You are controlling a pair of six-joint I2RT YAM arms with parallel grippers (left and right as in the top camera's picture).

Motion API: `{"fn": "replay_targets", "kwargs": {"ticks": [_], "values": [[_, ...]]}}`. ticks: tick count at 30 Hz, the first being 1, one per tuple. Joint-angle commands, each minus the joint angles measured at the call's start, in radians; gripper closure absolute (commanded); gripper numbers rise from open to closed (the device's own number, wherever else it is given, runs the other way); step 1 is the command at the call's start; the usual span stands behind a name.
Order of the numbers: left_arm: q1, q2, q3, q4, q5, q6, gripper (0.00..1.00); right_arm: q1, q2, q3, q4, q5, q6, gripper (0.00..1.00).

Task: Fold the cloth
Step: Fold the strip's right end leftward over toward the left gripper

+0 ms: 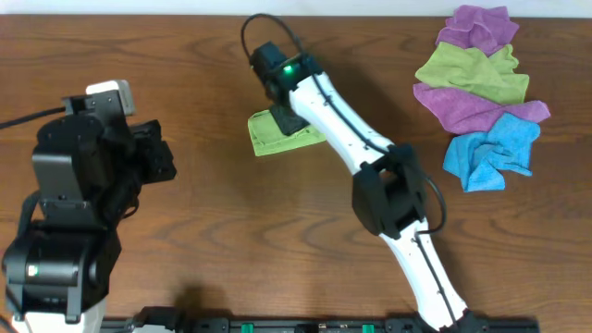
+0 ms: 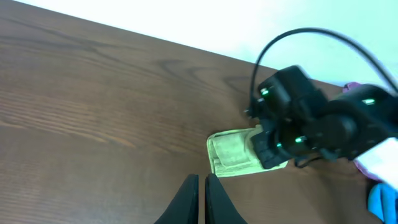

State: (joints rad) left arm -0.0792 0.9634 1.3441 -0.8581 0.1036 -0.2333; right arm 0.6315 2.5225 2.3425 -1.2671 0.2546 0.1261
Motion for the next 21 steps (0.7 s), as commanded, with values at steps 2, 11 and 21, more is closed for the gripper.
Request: {"fn": "replay_targets", "kwargs": {"ticks": [2,11,21], "values": [[0.004,-0.006,0.014,-0.006,-0.009,0.021,0.93,0.045,-0.001,0.017,0.007,0.01,0.007,0.99],[0.004,-0.012,0.014,0.013,-0.006,0.02,0.91,0.098,-0.001,0.017,0.017,0.007,0.007,0.98],[0.004,-0.034,0.014,0.02,-0.005,0.02,0.88,0.143,-0.001,0.017,0.045,0.007,0.007,0.99]]}}
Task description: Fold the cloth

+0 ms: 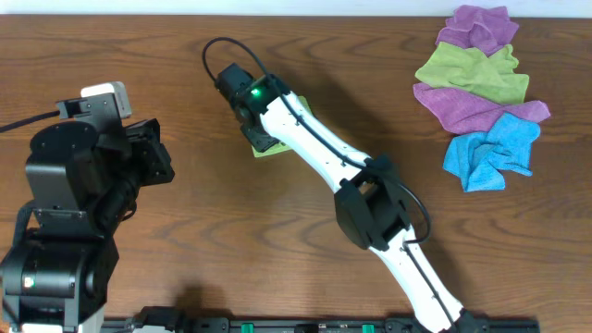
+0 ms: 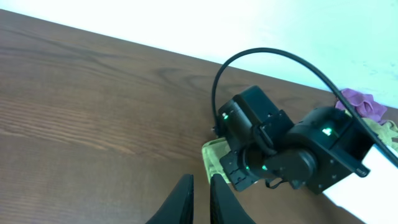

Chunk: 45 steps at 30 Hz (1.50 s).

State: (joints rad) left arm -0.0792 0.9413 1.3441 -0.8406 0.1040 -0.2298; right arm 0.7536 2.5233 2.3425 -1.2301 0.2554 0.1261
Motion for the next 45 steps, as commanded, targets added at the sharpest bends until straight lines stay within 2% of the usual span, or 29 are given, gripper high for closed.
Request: {"fn": "replay_targets", "kwargs": {"ticks": [1,13,14,16,17,19,22,25,29,33,40,45], "values": [[0.004,-0.013,0.014,0.002,-0.003,0.017,0.88,0.025,-0.002,0.017,0.012,0.006,0.007,0.99],[0.004,-0.014,0.014,0.003,0.001,0.017,0.85,0.048,-0.001,0.016,0.016,-0.063,0.008,0.99],[0.004,-0.014,0.014,0.003,0.001,0.017,0.84,0.049,-0.001,0.016,0.017,-0.073,0.007,0.95],[0.004,-0.014,0.014,0.003,0.001,0.017,0.84,0.05,-0.001,0.016,0.018,-0.108,0.007,0.67],[0.004,-0.014,0.014,0.003,0.001,0.017,0.84,0.051,-0.001,0.016,0.019,-0.133,0.007,0.6],[0.004,-0.014,0.014,0.004,0.001,0.017,0.84,0.053,-0.001,0.016,0.022,-0.171,0.007,0.39],[0.004,-0.014,0.014,0.007,0.001,0.017,0.84,0.053,-0.002,0.017,0.027,-0.215,-0.013,0.37],[0.004,-0.014,0.014,0.008,0.0,0.017,0.84,0.051,-0.003,0.017,0.026,-0.214,-0.035,0.41],[0.004,-0.014,0.014,0.02,-0.002,0.017,0.84,0.045,-0.014,0.024,0.027,-0.207,-0.046,0.35],[0.004,-0.014,0.014,0.045,-0.011,0.017,0.79,0.037,-0.039,0.035,0.041,-0.217,-0.071,0.31],[0.004,-0.014,0.014,0.056,-0.011,0.017,0.78,0.024,-0.045,0.035,0.069,-0.421,-0.11,0.31],[0.004,-0.014,0.014,0.056,-0.011,0.017,0.78,0.019,-0.045,0.035,0.113,-0.433,-0.128,0.28]]}}
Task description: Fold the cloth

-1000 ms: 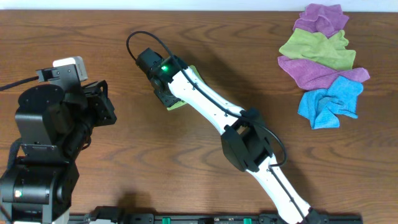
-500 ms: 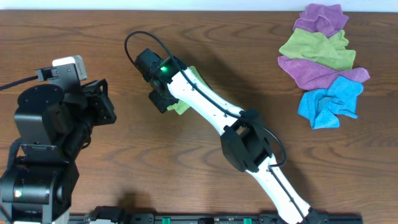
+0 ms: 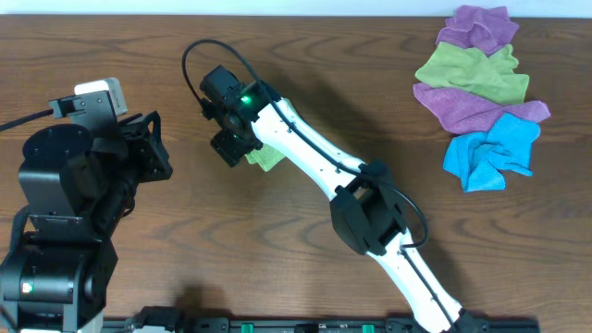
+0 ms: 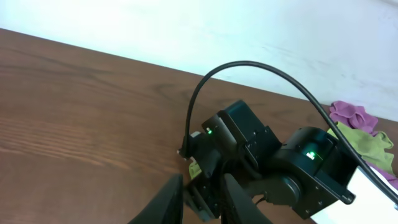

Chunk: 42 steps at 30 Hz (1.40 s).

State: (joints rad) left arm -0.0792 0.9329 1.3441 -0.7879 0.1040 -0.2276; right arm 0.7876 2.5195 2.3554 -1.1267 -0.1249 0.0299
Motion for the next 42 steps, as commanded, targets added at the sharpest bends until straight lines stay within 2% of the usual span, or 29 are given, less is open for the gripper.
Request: {"fn": "replay_targets", "kwargs": {"ticks": [1,5,11,17,23,25,28,29,31,34,38,42], "values": [[0.004,-0.006,0.014,0.003,-0.011,0.014,0.78,-0.017,-0.042,0.023,0.01,-0.058,-0.032,0.28],[0.004,-0.006,0.014,0.016,-0.011,0.014,0.78,-0.034,-0.042,0.023,0.021,-0.127,-0.046,0.26],[0.004,-0.006,0.014,0.037,-0.042,0.015,0.78,-0.084,-0.049,0.064,0.006,-0.127,-0.043,0.21],[0.007,0.013,0.013,0.037,-0.093,0.014,0.77,-0.13,-0.117,0.2,-0.052,-0.126,-0.048,0.18],[0.034,0.106,0.009,0.026,-0.041,0.011,0.77,-0.19,-0.226,0.246,-0.141,-0.077,-0.089,0.11],[0.043,0.15,-0.002,0.025,0.016,0.011,0.71,-0.23,-0.257,0.246,-0.176,-0.077,-0.092,0.08],[0.047,0.219,-0.029,0.027,0.109,0.015,0.57,-0.305,-0.289,0.246,-0.235,-0.077,-0.092,0.05],[0.047,0.241,-0.039,0.031,0.136,0.015,0.46,-0.328,-0.293,0.246,-0.253,-0.078,-0.091,0.03],[0.047,0.284,-0.055,0.037,0.186,0.014,0.33,-0.372,-0.296,0.246,-0.292,-0.078,-0.092,0.01],[0.047,0.365,-0.058,0.046,0.254,0.014,0.02,-0.431,-0.296,0.246,-0.353,-0.077,-0.092,0.01],[0.047,0.443,-0.058,0.109,0.435,0.014,0.05,-0.488,-0.296,0.246,-0.4,-0.077,-0.099,0.01],[0.046,0.489,-0.058,0.222,0.52,-0.006,0.05,-0.532,-0.296,0.246,-0.438,-0.077,-0.1,0.01]]}}
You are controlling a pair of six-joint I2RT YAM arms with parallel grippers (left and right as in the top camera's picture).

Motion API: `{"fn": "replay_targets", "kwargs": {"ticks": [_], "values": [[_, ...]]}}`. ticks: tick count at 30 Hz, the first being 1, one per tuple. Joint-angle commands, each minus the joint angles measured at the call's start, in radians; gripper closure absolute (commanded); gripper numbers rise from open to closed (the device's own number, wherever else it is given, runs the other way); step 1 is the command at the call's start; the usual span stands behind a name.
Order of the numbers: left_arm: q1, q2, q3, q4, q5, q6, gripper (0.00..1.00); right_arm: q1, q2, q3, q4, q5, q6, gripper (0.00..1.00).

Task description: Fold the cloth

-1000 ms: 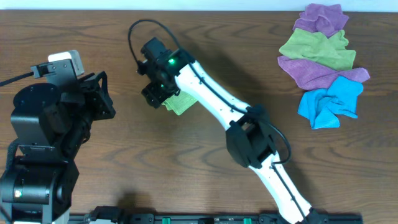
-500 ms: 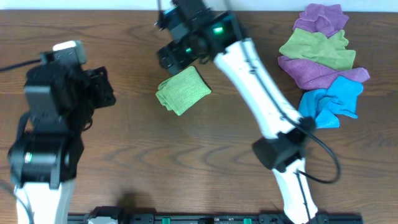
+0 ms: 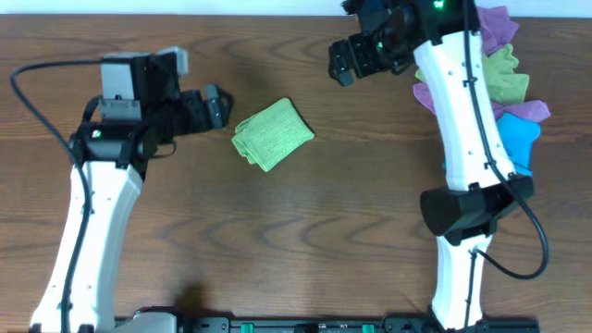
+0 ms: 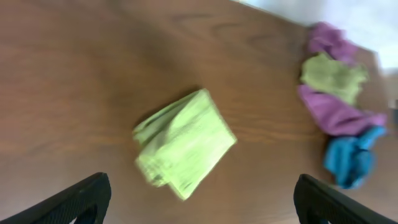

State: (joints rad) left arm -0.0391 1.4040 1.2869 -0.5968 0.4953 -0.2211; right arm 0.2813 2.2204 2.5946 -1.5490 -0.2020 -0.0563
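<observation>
A folded lime-green cloth [image 3: 273, 134] lies on the wooden table [image 3: 305, 240], turned like a diamond, with nothing touching it. In the left wrist view the cloth [image 4: 183, 144] sits just ahead of my left gripper [image 4: 202, 186], whose black fingers [image 4: 84, 198] stand wide open with nothing between them. From overhead, the left gripper [image 3: 216, 106] is a little to the left of the cloth. My right gripper [image 3: 344, 61] hangs up near the table's far edge, apart from the cloth. How its jaws stand is unclear.
A pile of crumpled purple, green and blue cloths [image 3: 495, 79] lies at the far right, partly behind the right arm [image 3: 467, 120]. The left wrist view shows the pile [image 4: 342, 102] to the right.
The right gripper was down on the green cloth; now it is lifted away near the far edge and the cloth lies free. My left arm has reached out toward the cloth and its gripper is wide open.
The right gripper was on the folded green cloth near the table's middle, then further left with it at each later moment, while the left gripper stayed back, nearly shut. Now the cloth lies free and the open left gripper is beside it.
</observation>
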Motion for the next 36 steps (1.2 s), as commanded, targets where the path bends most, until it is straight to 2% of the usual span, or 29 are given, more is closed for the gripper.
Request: {"fn": "replay_targets", "kwargs": {"ticks": [1,5,7,14,17,20,23,28,36], "values": [[0.006,0.027,-0.001,0.039,0.136,-0.021,0.05,-0.035,0.003,0.007,-0.026,0.0,-0.015,0.01],[0.006,0.084,-0.01,0.005,0.115,-0.031,0.05,-0.09,0.003,0.007,-0.052,-0.002,-0.028,0.01],[0.01,0.124,-0.035,0.0,0.116,-0.074,0.03,-0.126,0.003,0.007,-0.06,-0.013,-0.028,0.01],[0.022,0.156,-0.176,0.071,0.14,-0.159,0.0,-0.206,0.003,0.006,-0.068,-0.051,-0.032,0.01],[0.022,0.156,-0.255,0.153,0.196,-0.202,0.0,-0.222,0.003,0.006,-0.065,-0.093,-0.058,0.01],[0.022,0.156,-0.357,0.314,0.264,-0.304,0.0,-0.224,0.003,0.006,-0.06,-0.094,-0.058,0.01],[0.022,0.159,-0.443,0.418,0.267,-0.385,0.01,-0.224,0.003,0.006,-0.056,-0.093,-0.058,0.01],[0.022,0.16,-0.521,0.493,0.271,-0.397,0.02,-0.224,0.003,0.006,-0.055,-0.094,-0.058,0.01],[0.022,0.243,-0.533,0.563,0.261,-0.429,0.04,-0.221,0.003,0.001,-0.054,-0.128,-0.073,0.01]]}}
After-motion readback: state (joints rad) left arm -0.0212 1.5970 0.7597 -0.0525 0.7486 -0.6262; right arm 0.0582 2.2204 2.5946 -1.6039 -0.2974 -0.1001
